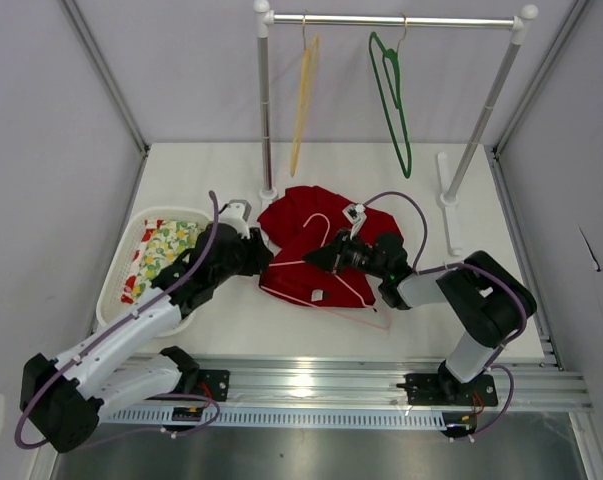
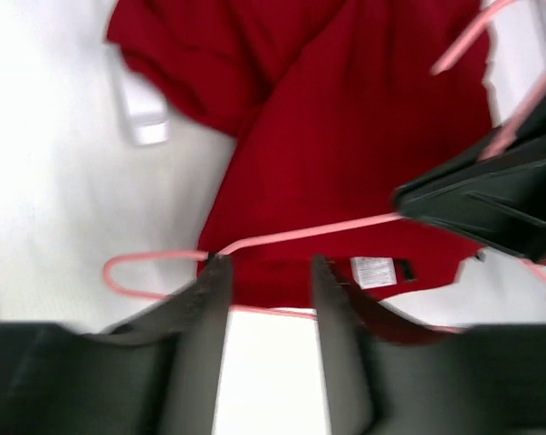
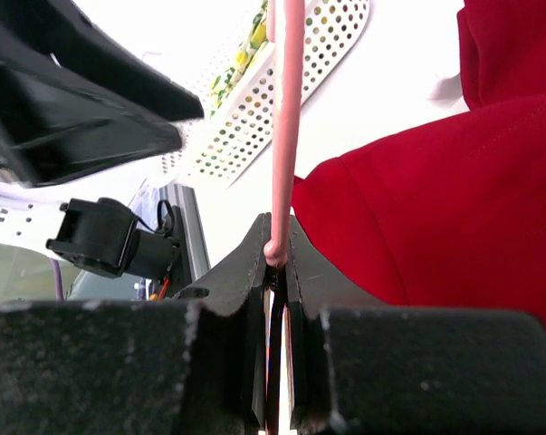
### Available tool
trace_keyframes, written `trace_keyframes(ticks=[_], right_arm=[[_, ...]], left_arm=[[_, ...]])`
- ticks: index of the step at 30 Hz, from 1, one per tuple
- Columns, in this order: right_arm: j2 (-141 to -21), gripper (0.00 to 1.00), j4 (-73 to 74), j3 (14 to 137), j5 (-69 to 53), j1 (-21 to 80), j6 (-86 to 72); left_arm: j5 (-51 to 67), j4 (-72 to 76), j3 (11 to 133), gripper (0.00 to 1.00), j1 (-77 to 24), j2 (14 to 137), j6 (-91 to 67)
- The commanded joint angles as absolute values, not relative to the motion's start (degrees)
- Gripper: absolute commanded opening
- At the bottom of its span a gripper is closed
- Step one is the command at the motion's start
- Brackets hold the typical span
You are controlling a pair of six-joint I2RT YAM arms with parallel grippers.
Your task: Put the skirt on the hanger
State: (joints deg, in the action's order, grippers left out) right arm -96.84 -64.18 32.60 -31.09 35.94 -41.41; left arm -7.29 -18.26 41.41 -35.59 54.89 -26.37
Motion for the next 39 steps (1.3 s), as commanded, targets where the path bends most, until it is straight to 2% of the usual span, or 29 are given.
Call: trace_keyframes(ticks=[1,3,8,12,19,26,39], right_arm=[[-94.13,0.00,-66.36,33.84,-33.75,36.39,-39.99],[-93.96,0.00,-66.27,33.92,-34.53,36.47,-39.99],[-93.96,0.00,-67.67,34.19,-36.73,36.39,-41.31],[-93.17,0.00,-67.24,33.93,-37.88,36.30,-41.66],[-92.46,0.00,-69.69,32.44,-40.69,34.55,-44.46],[-94.39,0.00,-76.98,30.50,-43.50,32.17,-49.39],[-94.39,0.00,-77.25,31.90,-45.70,31.73,-51.15]], left_arm=[[-0.01,-15.83,45.70,0.53,-35.42,58.08,-18.66],[4.65,-14.77,47.63,0.62,-35.33,60.89,-16.18],[16.06,-14.42,54.31,0.67,-35.33,69.95,-9.15],[20.03,-15.73,57.65,0.67,-35.16,72.95,-6.60],[31.01,-15.73,56.60,0.67,-32.96,73.83,-5.54],[36.20,-12.04,53.09,0.67,-30.59,71.81,-8.00],[42.10,-8.10,50.45,0.65,-30.50,75.15,-10.81]])
